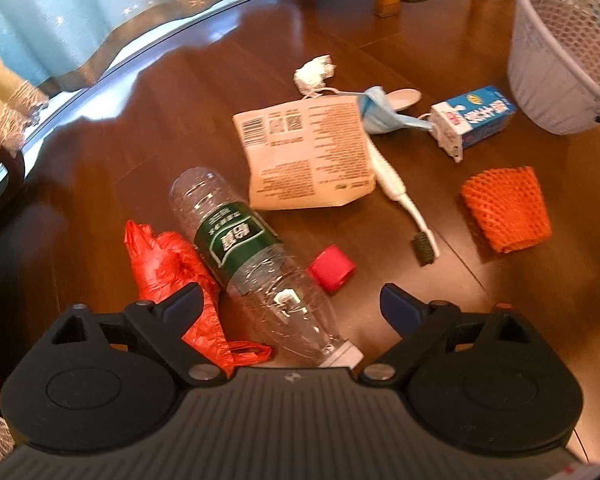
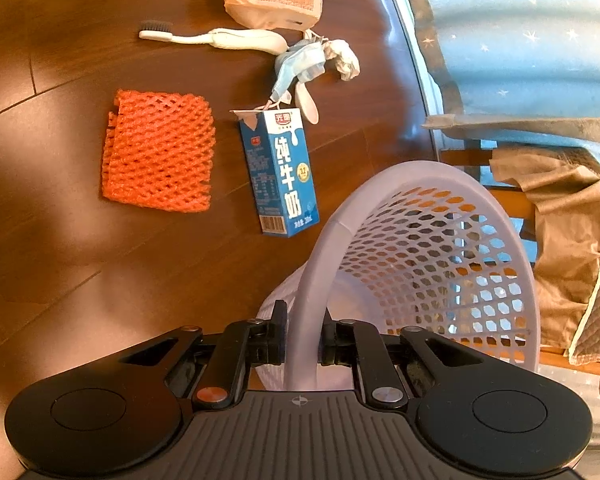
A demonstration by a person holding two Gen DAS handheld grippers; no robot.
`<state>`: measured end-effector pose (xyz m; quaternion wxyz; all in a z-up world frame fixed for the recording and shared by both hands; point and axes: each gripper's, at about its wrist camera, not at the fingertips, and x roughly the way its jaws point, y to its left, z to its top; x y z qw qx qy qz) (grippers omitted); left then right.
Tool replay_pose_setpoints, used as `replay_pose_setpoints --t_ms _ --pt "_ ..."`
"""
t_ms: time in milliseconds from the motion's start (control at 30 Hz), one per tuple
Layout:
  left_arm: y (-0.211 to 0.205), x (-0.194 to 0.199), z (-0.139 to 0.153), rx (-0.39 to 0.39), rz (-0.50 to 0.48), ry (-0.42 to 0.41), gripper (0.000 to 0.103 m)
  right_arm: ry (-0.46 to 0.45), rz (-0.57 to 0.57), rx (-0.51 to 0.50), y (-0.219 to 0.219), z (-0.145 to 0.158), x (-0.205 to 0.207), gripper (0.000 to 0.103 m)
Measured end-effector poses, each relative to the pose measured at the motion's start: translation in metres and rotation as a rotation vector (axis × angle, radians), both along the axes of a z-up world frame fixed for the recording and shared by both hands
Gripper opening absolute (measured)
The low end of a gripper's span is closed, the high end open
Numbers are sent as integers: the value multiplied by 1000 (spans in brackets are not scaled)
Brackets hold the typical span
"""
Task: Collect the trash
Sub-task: 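Lift the wastebasket with the right tool while the left tool approaches the clear water bottle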
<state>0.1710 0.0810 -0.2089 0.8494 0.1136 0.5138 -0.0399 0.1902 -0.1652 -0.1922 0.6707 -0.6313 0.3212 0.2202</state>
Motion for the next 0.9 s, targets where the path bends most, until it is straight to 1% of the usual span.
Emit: replay_pose_setpoints --t_ms 167,400,467,567,633,700,800,900 --pt "19 10 -4 11 99 -19 91 0 3 3 3 0 3 10" --pt "50 29 -10 19 203 -35 89 -3 2 5 3 -1 5 10" --pt "57 34 -12 -19 245 -32 79 -2 -2 9 4 0 7 10" --pt "58 41 -16 -79 275 -16 72 -2 -8 13 6 0 10 10" --pt "53 47 -21 -109 267 -12 71 -1 -12 16 8 1 13 10" --pt "48 52 -27 -121 263 -2 71 0 -16 19 9 2 14 10" --pt "44 59 -40 -145 282 33 71 1 -17 23 9 3 15 10" --pt "45 68 -51 -156 303 60 68 3 -17 23 8 3 15 10"
